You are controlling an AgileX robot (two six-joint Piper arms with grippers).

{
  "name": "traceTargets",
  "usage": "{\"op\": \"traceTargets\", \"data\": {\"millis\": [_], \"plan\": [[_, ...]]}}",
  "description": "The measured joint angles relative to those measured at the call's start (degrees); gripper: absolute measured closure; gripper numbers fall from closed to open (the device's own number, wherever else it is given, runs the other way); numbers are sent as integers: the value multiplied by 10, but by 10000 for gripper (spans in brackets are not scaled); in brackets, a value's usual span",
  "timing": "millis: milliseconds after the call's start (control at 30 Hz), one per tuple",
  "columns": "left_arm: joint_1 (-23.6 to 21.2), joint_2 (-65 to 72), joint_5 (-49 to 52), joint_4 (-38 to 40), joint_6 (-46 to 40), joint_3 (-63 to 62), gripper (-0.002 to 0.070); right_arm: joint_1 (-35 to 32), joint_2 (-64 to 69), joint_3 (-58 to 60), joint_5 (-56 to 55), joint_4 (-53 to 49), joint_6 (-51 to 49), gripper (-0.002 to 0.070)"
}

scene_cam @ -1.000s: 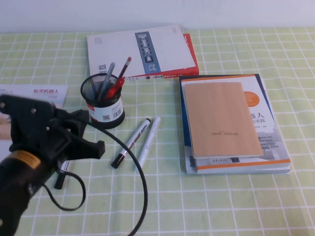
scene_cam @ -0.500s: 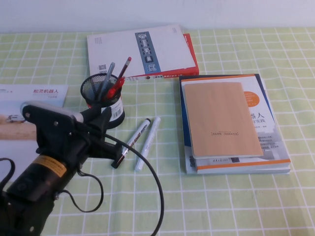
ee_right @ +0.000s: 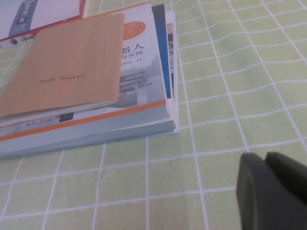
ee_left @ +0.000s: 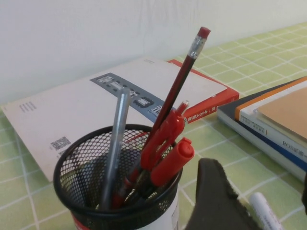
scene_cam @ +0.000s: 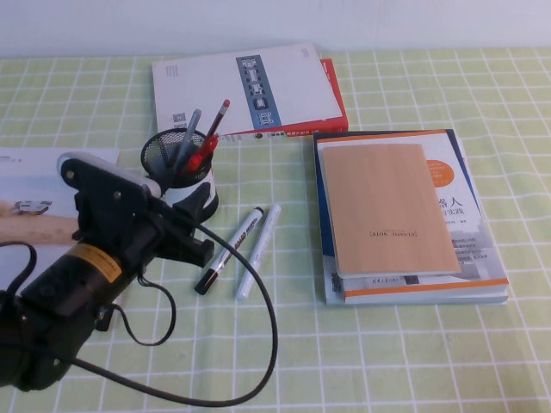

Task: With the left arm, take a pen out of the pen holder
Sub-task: Pick up the pen from the pen holder

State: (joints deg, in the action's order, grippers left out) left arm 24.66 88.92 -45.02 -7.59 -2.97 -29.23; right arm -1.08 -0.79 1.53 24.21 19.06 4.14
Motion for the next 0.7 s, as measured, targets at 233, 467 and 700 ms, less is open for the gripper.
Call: {"op": "traceTargets", "data": {"millis": [233,467,700], "plan": [[-4,29,6,-19,6,-34,333,0,0,0,0,0,0,691],[-24,71,11,-41,6,-64,332,0,0,0,0,0,0,691],[-29,100,10,-41,-26,-83,332,0,0,0,0,0,0,691]]}}
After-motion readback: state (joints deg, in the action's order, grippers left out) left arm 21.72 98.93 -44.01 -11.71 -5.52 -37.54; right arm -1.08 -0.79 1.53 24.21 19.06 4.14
